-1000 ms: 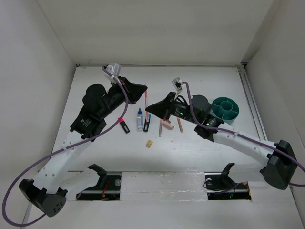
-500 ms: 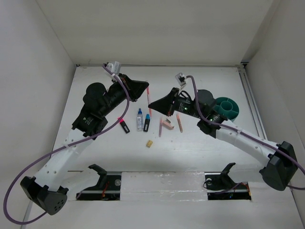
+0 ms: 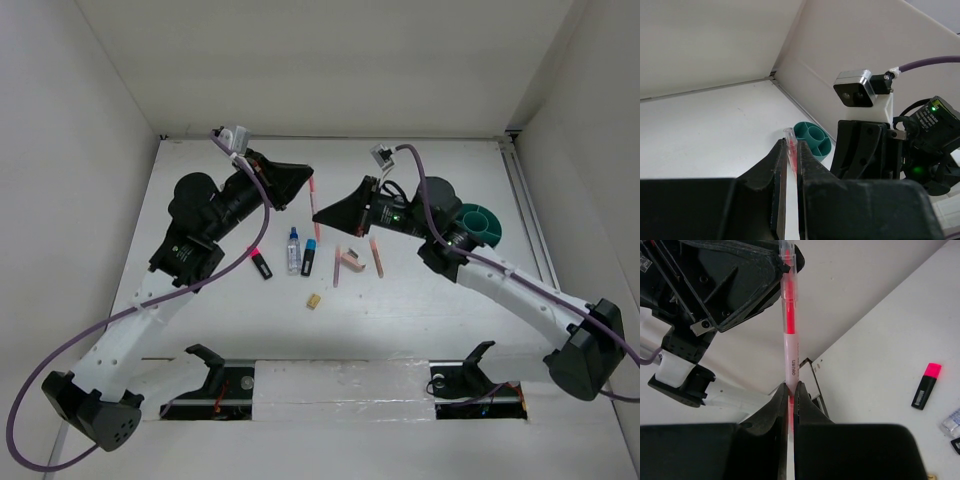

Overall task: Sort the stationery into containers
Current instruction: Close the pen cap on the pen, then place the pen in the storage box.

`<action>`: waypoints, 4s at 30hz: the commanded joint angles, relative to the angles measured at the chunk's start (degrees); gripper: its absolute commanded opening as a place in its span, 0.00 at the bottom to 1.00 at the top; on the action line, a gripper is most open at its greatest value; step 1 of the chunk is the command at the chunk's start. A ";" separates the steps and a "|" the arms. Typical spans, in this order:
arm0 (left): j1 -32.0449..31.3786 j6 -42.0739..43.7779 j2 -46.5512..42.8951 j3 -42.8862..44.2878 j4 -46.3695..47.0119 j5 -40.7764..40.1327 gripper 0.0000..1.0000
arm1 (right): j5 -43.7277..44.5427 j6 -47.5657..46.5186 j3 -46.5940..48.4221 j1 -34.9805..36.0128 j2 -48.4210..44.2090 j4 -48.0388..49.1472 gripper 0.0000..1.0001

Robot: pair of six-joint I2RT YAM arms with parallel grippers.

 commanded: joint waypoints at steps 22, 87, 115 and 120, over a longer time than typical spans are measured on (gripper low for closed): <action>-0.79 2.18 1.91 -1.31 -7.84 15.89 0.00 | -0.61 -1.28 12.25 -6.64 2.68 10.95 0.00; -1.32 -0.98 -2.83 -3.94 -35.27 -39.66 1.00 | 56.51 -27.12 -18.42 -39.43 -13.93 -12.51 0.00; -1.32 -0.98 -2.82 -4.47 -34.22 -35.09 1.00 | 56.95 -20.71 -21.40 -40.05 -5.76 -11.80 0.00; -1.32 -0.98 -2.83 -4.47 -34.22 -34.57 1.00 | 56.96 -20.71 -20.27 -39.43 -5.59 -14.44 0.00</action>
